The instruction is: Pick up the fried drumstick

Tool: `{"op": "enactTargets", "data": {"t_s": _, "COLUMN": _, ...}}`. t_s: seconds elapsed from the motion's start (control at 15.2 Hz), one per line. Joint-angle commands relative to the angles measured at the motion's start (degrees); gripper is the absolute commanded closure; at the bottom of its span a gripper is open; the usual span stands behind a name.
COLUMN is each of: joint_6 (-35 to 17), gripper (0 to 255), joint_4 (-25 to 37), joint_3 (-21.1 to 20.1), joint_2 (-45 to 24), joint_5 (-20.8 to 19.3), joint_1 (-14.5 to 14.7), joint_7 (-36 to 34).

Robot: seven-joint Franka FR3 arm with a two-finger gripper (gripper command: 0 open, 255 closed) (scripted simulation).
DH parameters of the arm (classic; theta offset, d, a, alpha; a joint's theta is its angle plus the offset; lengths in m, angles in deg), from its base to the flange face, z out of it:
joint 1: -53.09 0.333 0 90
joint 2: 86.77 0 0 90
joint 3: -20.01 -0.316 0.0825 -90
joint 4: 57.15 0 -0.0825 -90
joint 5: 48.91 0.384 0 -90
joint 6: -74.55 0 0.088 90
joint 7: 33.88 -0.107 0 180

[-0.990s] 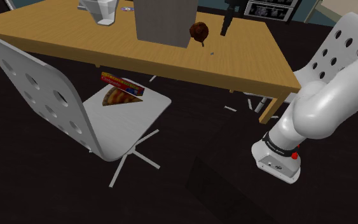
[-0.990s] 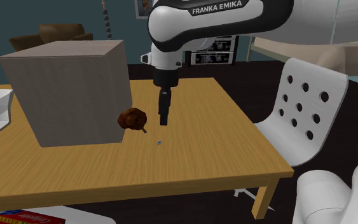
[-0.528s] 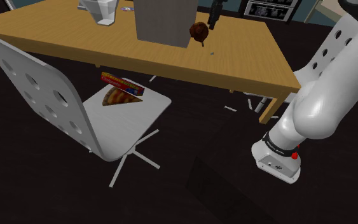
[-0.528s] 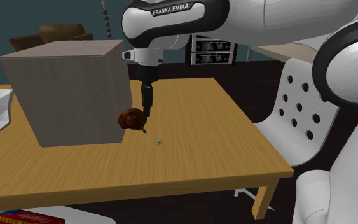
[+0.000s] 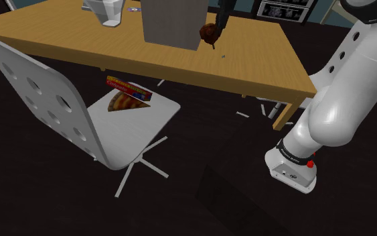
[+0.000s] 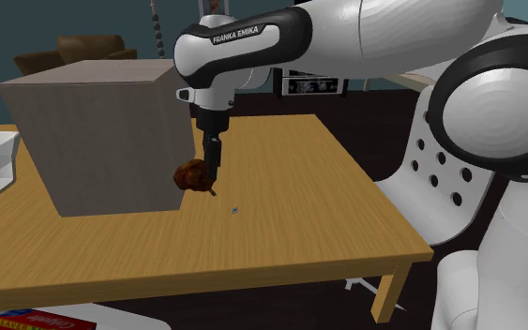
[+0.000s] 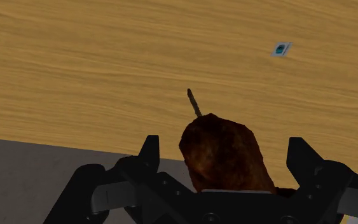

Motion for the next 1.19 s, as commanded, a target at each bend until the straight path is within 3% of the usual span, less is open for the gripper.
{"op": "enactTargets", "data": {"t_s": 0.0, "joint_6": -1.24, "gripper": 0, "joint_4": -1.14, "joint_3": -0.02, "joint_2": -0.11, "joint_5": 0.12, "joint_1": 0.01, "joint_7": 0.27}}
{"op": "enactTargets", "data": {"t_s": 0.07, "joint_6": -1.24, "gripper": 0, "joint_4": -1.14, "joint_3": -0.02, "joint_2": -0.11, "joint_5": 0.12, "joint_1": 0.01, "joint_7": 0.26}}
{"op": "enactTargets", "data": {"t_s": 0.13, "joint_6": -1.21, "gripper": 255, "joint_4": -1.0, "joint_3": -0.04, "joint_2": -0.22, "joint_5": 0.17, "joint_1": 0.03, "joint_7": 0.23}}
{"op": "enactTargets", "data": {"t_s": 0.73, "joint_6": -1.24, "gripper": 255, "joint_4": -1.14, "joint_3": -0.02, "joint_2": -0.11, "joint_5": 0.12, "joint_1": 0.01, "joint_7": 0.27}}
{"op": "enactTargets", "data": {"t_s": 1.12, "joint_6": 3.27, "gripper": 255, "joint_4": 3.38, "joint_3": 0.08, "joint_2": -0.05, "joint_5": -0.13, "joint_1": -0.1, "joint_7": -0.51}}
